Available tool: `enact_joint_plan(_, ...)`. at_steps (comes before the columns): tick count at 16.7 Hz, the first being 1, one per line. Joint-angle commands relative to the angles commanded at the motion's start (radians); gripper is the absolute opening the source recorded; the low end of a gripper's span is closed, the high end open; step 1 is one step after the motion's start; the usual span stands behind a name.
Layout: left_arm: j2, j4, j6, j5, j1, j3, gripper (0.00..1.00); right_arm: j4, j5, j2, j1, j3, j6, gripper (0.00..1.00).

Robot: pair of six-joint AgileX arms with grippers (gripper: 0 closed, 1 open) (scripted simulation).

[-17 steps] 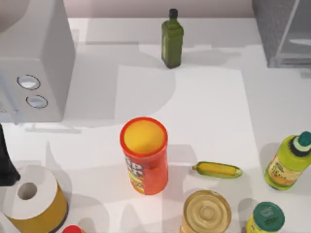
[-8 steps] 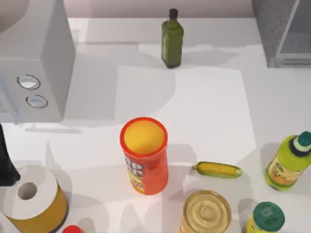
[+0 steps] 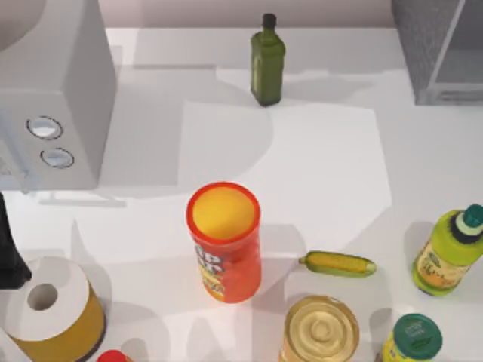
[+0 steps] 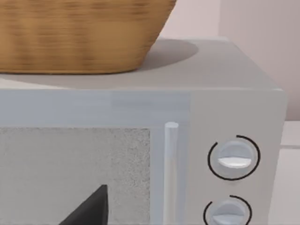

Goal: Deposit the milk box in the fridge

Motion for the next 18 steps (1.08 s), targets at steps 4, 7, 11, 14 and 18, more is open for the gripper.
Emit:
enact_joint_plan(4, 0.000, 0.000, 0.000, 0.000, 0.000, 0.000, 1.00, 0.000, 0.000, 0.000, 0.000, 0.000, 0.000, 0.08)
enact_joint_plan(7, 0.000, 0.000, 0.000, 0.000, 0.000, 0.000, 1.00, 0.000, 0.000, 0.000, 0.000, 0.000, 0.000, 0.30)
enact_joint_plan(11, 0.000, 0.000, 0.000, 0.000, 0.000, 0.000, 1.00, 0.000, 0.000, 0.000, 0.000, 0.000, 0.000, 0.60)
enact_joint_plan(14, 0.000, 0.000, 0.000, 0.000, 0.000, 0.000, 1.00, 0.000, 0.000, 0.000, 0.000, 0.000, 0.000, 0.83)
enact_joint_plan(18, 0.000, 0.000, 0.000, 0.000, 0.000, 0.000, 1.00, 0.000, 0.000, 0.000, 0.000, 0.000, 0.000, 1.00)
